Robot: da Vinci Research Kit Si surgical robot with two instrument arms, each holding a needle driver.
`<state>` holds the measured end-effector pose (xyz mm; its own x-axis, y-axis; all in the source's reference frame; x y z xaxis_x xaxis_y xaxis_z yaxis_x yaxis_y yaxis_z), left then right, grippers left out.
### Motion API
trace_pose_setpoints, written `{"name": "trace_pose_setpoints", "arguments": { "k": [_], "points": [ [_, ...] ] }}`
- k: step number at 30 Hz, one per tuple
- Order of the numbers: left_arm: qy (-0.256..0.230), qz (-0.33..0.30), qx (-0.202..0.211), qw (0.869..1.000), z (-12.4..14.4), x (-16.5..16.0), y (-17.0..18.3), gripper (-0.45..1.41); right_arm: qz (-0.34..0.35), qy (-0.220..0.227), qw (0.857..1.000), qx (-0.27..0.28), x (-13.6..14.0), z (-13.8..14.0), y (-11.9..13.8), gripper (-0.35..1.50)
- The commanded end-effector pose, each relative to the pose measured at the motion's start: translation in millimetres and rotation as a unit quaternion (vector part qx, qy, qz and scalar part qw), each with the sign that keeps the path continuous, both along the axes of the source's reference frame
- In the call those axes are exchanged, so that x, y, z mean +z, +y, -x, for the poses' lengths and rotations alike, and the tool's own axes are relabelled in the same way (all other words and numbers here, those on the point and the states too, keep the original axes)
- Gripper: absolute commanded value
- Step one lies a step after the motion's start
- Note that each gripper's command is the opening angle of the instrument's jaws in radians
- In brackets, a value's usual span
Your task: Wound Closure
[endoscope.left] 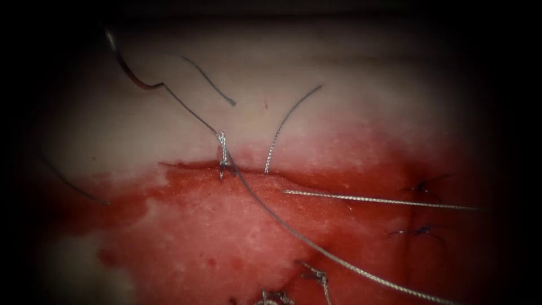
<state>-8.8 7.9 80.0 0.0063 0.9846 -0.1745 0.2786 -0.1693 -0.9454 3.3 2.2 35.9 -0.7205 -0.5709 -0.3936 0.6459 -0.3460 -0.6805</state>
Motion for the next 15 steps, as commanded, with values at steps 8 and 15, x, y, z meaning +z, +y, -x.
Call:
{"name": "trace_pose_setpoints", "arguments": {
  "k": [8,15],
  "points": [
    [0.195,0.066,0.105,0.973,0.4,2.2,-1.5,-0.45,0.101,0.088,0.991,-0.023,-2.2,-2.9,2.6,1.20],
    [0.375,0.205,0.253,0.868,-4.3,8.3,-2.3,-0.45,0.208,0.172,0.957,0.110,-3.1,-10.3,7.1,1.01]
  ]
}}
